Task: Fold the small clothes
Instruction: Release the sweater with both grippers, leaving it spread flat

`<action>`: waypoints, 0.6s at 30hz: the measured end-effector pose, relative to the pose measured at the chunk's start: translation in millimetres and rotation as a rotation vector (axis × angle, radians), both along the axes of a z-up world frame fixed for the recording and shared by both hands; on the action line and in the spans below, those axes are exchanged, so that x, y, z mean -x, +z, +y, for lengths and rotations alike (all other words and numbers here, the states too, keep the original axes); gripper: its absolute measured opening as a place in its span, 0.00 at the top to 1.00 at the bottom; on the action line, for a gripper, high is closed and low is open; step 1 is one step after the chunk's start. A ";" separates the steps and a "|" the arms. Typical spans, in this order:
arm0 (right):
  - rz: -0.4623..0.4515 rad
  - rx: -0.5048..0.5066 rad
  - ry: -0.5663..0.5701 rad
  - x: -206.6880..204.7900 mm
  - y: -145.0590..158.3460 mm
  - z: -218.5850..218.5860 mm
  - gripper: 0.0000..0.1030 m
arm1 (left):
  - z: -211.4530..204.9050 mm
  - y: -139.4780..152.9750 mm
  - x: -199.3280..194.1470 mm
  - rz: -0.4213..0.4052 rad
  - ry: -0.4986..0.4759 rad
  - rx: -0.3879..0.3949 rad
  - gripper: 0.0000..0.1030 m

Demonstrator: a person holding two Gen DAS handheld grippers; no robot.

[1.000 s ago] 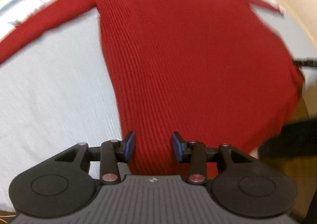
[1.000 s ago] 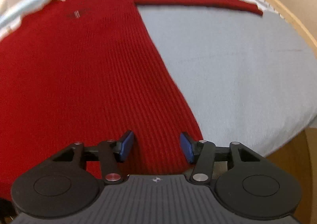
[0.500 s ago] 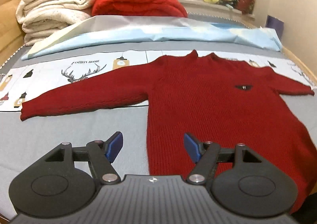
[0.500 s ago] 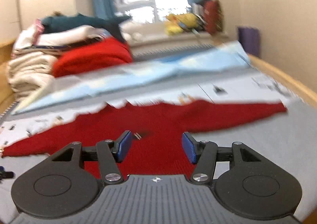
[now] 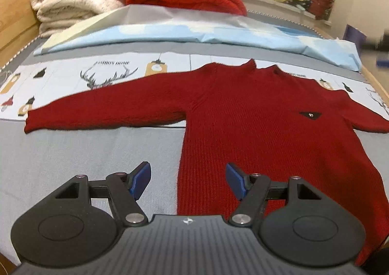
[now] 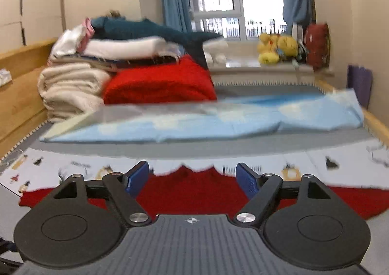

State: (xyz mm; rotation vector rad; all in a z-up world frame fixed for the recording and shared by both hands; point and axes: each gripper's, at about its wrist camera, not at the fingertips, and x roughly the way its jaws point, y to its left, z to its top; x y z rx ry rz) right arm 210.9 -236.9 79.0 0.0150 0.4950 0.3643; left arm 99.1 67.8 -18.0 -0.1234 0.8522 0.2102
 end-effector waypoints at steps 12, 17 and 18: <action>0.074 -0.027 -0.045 -39.6 6.9 -6.2 0.24 | 68.9 73.9 -95.4 -0.081 0.028 -0.044 0.69; 0.102 -0.030 -0.100 -49.0 -2.1 -23.0 0.37 | 124.2 33.4 -107.4 -0.082 0.145 -0.018 0.69; 0.104 -0.030 -0.102 -49.9 -3.4 -25.3 0.41 | 139.9 18.0 -111.2 -0.015 0.186 0.020 0.69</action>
